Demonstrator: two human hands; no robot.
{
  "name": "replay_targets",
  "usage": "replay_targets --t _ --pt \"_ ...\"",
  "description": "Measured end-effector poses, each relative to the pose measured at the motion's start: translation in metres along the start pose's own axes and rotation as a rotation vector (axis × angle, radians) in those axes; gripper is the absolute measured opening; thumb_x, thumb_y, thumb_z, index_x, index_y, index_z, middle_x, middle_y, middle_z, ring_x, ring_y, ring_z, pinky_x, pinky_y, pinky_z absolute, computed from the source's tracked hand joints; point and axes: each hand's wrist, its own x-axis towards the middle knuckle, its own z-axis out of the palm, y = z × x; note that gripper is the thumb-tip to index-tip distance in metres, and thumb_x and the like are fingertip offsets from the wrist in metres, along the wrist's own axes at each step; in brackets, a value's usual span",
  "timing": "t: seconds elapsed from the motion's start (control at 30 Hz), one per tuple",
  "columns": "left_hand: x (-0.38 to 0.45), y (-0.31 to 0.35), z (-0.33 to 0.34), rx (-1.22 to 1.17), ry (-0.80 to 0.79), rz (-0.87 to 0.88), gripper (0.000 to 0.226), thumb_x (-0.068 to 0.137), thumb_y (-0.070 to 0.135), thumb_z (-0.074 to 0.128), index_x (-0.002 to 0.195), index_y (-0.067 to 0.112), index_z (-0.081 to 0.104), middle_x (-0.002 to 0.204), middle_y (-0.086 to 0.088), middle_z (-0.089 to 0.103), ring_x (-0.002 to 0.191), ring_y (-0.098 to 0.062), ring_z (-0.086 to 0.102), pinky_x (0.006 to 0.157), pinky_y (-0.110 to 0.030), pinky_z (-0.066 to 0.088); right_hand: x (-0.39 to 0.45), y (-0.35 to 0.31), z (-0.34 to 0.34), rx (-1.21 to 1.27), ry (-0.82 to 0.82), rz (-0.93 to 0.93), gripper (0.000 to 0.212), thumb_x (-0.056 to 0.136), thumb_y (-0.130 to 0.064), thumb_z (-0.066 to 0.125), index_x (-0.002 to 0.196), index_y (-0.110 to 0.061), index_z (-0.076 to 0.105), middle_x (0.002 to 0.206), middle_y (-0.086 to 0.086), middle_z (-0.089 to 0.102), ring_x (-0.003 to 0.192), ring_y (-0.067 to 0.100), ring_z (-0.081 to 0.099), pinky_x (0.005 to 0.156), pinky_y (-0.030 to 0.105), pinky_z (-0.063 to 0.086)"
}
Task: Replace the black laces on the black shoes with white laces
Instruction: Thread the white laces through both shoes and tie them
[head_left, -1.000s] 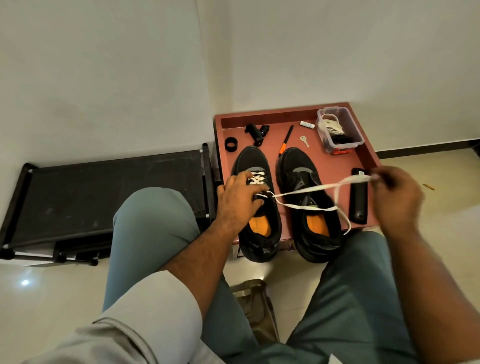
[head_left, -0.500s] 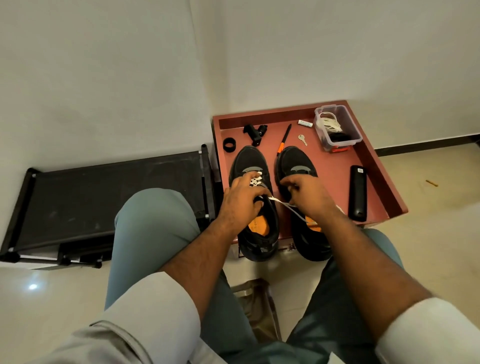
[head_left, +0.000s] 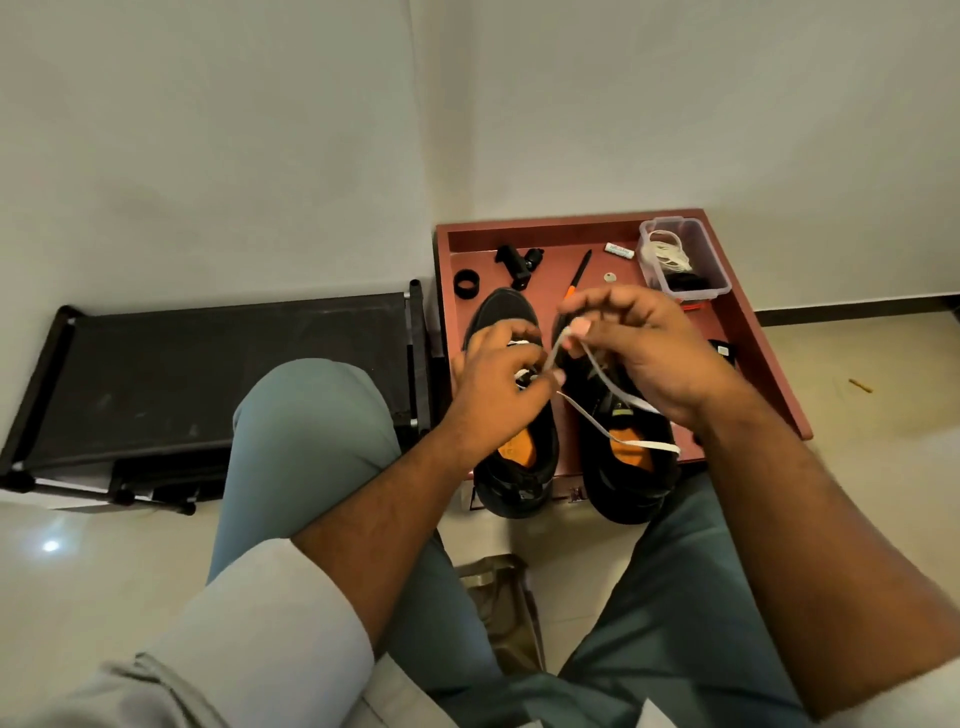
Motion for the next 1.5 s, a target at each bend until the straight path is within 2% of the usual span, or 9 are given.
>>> replay_targets --t 0.17,0.33,0.47,0.6,0.77,0.93,1.23,1.37,1.5 --pt "-0.021 0.03 -0.011 -0.491 0.406 -0.087 0.025 0.088 0.039 0.068 0.104 0.025 0.056 0.107 0.001 0.052 0.094 -0.01 0.058 0.077 -0.019 0.049 -0.009 -0.027 0.029 0.413 -0.086 -0.15 0.019 0.083 0.006 0.056 0.099 -0.003 0.061 0.089 0.009 0.072 0.07 0.013 0.067 0.064 0.024 0.054" --pt "-0.03 0.03 -0.017 -0.818 -0.167 -0.289 0.049 0.089 0.065 0.036 0.123 0.036 0.057 0.128 0.01 0.061 0.12 -0.004 0.054 0.101 -0.035 0.043 -0.005 -0.02 0.048 0.592 -0.018 -0.18 0.018 0.082 0.004 0.058 0.095 -0.005 0.066 0.096 0.01 0.072 0.077 0.017 0.07 0.071 0.028 0.058" --pt "-0.036 0.027 -0.028 -0.837 -0.335 -0.347 0.04 0.092 0.047 0.047 0.081 0.014 0.066 0.063 -0.001 0.061 0.073 -0.022 0.065 0.079 -0.037 0.048 0.005 -0.007 0.039 0.61 0.245 -0.158 0.015 0.082 0.007 0.06 0.092 -0.002 0.065 0.09 0.011 0.072 0.079 0.02 0.07 0.075 0.03 0.058" --pt "-0.03 0.004 -0.057 -0.601 -0.289 -0.467 0.033 0.097 0.035 0.053 0.081 0.01 0.068 0.049 0.009 0.052 0.055 -0.015 0.051 0.075 -0.033 0.048 0.013 0.013 -0.006 0.445 0.641 -0.096 0.018 0.087 0.007 0.06 0.101 -0.002 0.066 0.098 0.013 0.07 0.084 0.019 0.071 0.081 0.031 0.055" --pt "-0.02 -0.008 -0.059 -0.437 -0.227 -0.468 0.027 0.094 0.03 0.061 0.08 0.01 0.072 0.053 0.011 0.055 0.054 -0.01 0.04 0.069 -0.033 0.047 0.005 0.025 -0.031 -1.082 0.347 0.077 0.044 0.087 -0.021 0.07 0.129 -0.022 0.059 0.124 0.002 0.062 0.11 0.019 0.059 0.091 0.029 0.045" --pt "-0.021 -0.007 -0.043 -0.412 -0.393 -0.399 0.024 0.089 0.026 0.067 0.078 0.006 0.073 0.054 -0.003 0.056 0.046 -0.008 0.044 0.052 -0.021 0.041 -0.011 0.043 0.038 -0.759 -0.093 -0.147 0.037 0.081 -0.004 0.07 0.115 -0.02 0.07 0.109 -0.011 0.067 0.1 -0.003 0.058 0.085 0.006 0.041" --pt "-0.014 -0.025 -0.037 -0.319 -0.169 -0.491 0.032 0.088 0.035 0.068 0.081 0.004 0.07 0.056 0.002 0.06 0.048 -0.009 0.053 0.042 -0.015 0.04 -0.005 0.085 0.036 -0.324 0.218 -0.07 0.02 0.084 -0.005 0.069 0.087 -0.024 0.074 0.089 -0.005 0.072 0.089 0.007 0.067 0.079 0.018 0.05" --pt "-0.01 -0.035 -0.022 -0.138 -0.045 -0.447 0.024 0.076 0.021 0.082 0.095 0.011 0.069 0.079 0.002 0.065 0.072 -0.007 0.06 0.066 -0.015 0.049 0.004 0.097 0.033 -0.461 0.329 -0.008 0.01 0.089 -0.011 0.064 0.085 -0.018 0.069 0.091 -0.003 0.066 0.085 0.004 0.06 0.07 0.004 0.04" --pt "-0.012 -0.033 -0.004 0.011 -0.053 -0.415 0.033 0.076 0.02 0.081 0.107 0.013 0.07 0.089 0.003 0.066 0.086 -0.01 0.062 0.081 -0.026 0.053 0.013 0.111 0.039 -0.636 0.309 -0.013 0.006 0.09 -0.013 0.062 0.088 -0.014 0.067 0.091 -0.001 0.06 0.082 0.011 0.056 0.072 0.019 0.042"
